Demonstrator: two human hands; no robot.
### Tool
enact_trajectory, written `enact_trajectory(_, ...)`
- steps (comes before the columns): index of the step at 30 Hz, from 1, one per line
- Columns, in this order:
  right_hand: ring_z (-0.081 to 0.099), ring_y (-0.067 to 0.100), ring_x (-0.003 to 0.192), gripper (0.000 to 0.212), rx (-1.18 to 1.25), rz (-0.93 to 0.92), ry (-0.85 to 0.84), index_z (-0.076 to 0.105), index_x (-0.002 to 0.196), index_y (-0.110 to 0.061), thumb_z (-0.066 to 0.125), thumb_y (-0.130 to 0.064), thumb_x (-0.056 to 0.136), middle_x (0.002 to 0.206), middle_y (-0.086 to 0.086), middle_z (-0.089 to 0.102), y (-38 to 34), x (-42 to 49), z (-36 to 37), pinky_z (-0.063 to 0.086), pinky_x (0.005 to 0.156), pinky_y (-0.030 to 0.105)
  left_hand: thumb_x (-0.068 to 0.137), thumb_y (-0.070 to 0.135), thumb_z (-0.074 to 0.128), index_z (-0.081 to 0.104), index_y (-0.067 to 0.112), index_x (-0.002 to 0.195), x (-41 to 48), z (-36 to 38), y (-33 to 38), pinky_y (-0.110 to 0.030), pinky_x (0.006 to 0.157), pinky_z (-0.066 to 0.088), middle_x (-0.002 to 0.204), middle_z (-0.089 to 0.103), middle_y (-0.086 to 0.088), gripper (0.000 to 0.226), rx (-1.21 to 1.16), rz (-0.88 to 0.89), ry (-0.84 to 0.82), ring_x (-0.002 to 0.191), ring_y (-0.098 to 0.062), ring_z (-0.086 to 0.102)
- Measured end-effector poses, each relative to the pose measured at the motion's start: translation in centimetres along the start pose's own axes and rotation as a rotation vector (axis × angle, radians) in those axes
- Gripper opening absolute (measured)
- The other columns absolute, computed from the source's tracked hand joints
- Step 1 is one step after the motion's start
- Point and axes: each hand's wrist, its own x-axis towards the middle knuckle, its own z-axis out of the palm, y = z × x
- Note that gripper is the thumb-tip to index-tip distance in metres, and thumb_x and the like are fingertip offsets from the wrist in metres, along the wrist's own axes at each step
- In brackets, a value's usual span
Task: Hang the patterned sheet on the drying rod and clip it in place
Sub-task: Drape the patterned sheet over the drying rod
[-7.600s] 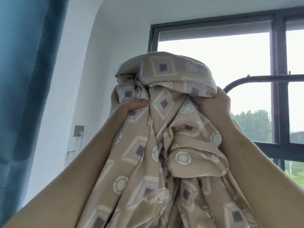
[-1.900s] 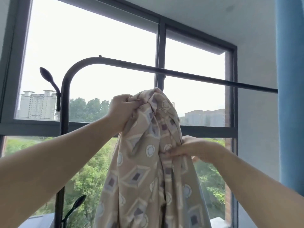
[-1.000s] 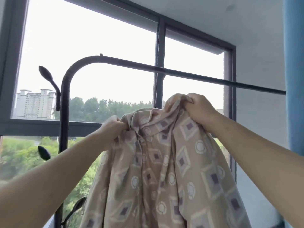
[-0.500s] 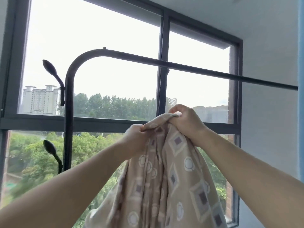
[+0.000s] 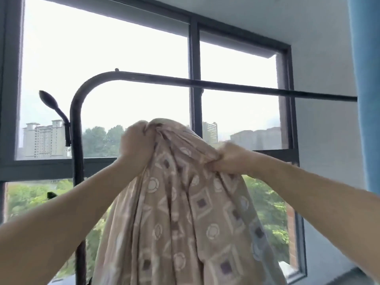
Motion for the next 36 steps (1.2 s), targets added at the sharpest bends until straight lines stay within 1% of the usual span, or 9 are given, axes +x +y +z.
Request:
enact_trajectory(4, 0.053, 0.017, 0.061, 0.024, 0.414, 0.070, 0.105, 0.063, 0.073, -0.008, 0.066, -0.029, 0.084, 0.069, 0.008, 0.057, -1.1, 0.0, -1.3, 0.042, 0.057, 0.023, 0.098, 0.028, 0.038, 0.052, 0.005, 0.067, 0.5, -0.4, -0.7, -0.031, 0.054, 0.032, 0.063, 0.051, -0.009, 0.042, -0.048, -0.080, 0.004, 0.061, -0.025, 0.047)
enact_trajectory(10, 0.057, 0.018, 0.057, 0.023, 0.950, 0.253, 0.167, 0.061, 0.074, -0.010, 0.055, -0.023, 0.092, 0.066, 0.007, 0.061, -2.9, 1.0, -2.6, 0.048, 0.050, 0.024, 0.098, 0.031, 0.045, 0.053, 0.010, 0.071, -0.1, -0.8, -0.8, -0.023, 0.046, 0.029, 0.059, 0.046, -0.001, 0.035, -0.036, -0.241, -0.530, 0.050, -0.013, 0.038)
enact_trajectory(14, 0.057, 0.021, 0.056, 0.032, 1.147, 0.346, 0.153, 0.057, 0.069, -0.006, 0.044, -0.017, 0.097, 0.064, 0.010, 0.059, -3.0, 2.4, -1.6, 0.050, 0.053, 0.027, 0.082, 0.053, 0.055, 0.045, 0.020, 0.091, -2.7, -1.0, 1.0, -0.023, 0.057, 0.042, 0.078, 0.053, 0.002, 0.036, -0.154, -0.044, -0.527, 0.067, -0.010, 0.051)
enact_trajectory(17, 0.053, 0.024, 0.061, 0.033, 1.196, 0.361, 0.231, 0.055, 0.068, -0.004, 0.036, -0.006, 0.095, 0.071, 0.013, 0.055, -2.3, 3.4, -1.8, 0.051, 0.048, 0.027, 0.051, 0.077, 0.063, 0.049, 0.024, 0.106, -4.0, -2.0, 1.5, -0.023, 0.066, 0.052, 0.091, 0.064, 0.008, 0.077, -0.503, -0.159, -0.955, 0.082, -0.007, 0.065)
enact_trajectory(19, 0.053, 0.024, 0.061, 0.036, 1.219, 0.366, 0.303, 0.055, 0.065, -0.004, 0.034, -0.002, 0.094, 0.069, 0.013, 0.055, -1.9, 3.7, -2.5, 0.051, 0.050, 0.028, 0.061, 0.055, 0.074, 0.045, 0.024, 0.123, -4.8, -1.7, 1.1, -0.030, 0.079, 0.055, 0.115, 0.061, 0.000, 0.075, -0.468, -0.229, -1.127, 0.101, -0.016, 0.064)
enact_trajectory(24, 0.053, 0.017, 0.050, 0.034, 1.200, 0.308, 0.218, 0.055, 0.064, -0.009, 0.043, -0.011, 0.095, 0.051, 0.005, 0.055, -1.8, 3.0, -2.7, 0.046, 0.045, 0.022, 0.083, 0.011, 0.061, 0.065, 0.002, 0.087, -4.2, -0.8, 1.2, -0.027, 0.061, 0.057, 0.074, 0.071, -0.008, 0.011, -0.671, -0.451, -0.877, 0.062, -0.017, 0.067)
enact_trajectory(28, 0.061, 0.019, 0.064, 0.023, 1.053, 0.112, 0.068, 0.055, 0.090, -0.011, 0.055, -0.033, 0.091, 0.064, 0.003, 0.062, -2.9, 0.4, -3.3, 0.053, 0.069, 0.033, 0.092, 0.002, 0.046, 0.056, 0.006, 0.073, -0.3, -1.1, 2.4, -0.021, 0.042, 0.048, 0.067, 0.052, -0.009, 0.022, -0.894, -0.615, -0.576, 0.052, -0.017, 0.053)
enact_trajectory(31, 0.057, 0.034, 0.096, 0.081, 0.922, -0.039, -0.239, 0.044, 0.128, -0.024, 0.071, -0.062, 0.062, 0.109, 0.017, 0.060, -3.9, -0.4, -2.3, 0.047, 0.092, 0.057, 0.095, -0.002, 0.031, 0.047, 0.005, 0.066, 1.2, -0.6, 4.0, -0.015, 0.035, 0.043, 0.065, 0.044, -0.007, 0.034, -0.871, -0.662, -0.405, 0.056, -0.017, 0.045)
enact_trajectory(36, 0.062, 0.025, 0.100, 0.095, 0.641, -0.053, -0.120, 0.026, 0.139, -0.036, 0.083, -0.029, 0.064, 0.122, 0.005, 0.054, -5.3, -0.6, -0.2, 0.055, 0.083, 0.045, 0.095, -0.003, 0.034, 0.049, 0.001, 0.068, 2.1, -0.2, 4.9, -0.023, 0.041, 0.048, 0.064, 0.050, -0.009, 0.031, -0.816, -0.686, -0.338, 0.046, -0.017, 0.054)
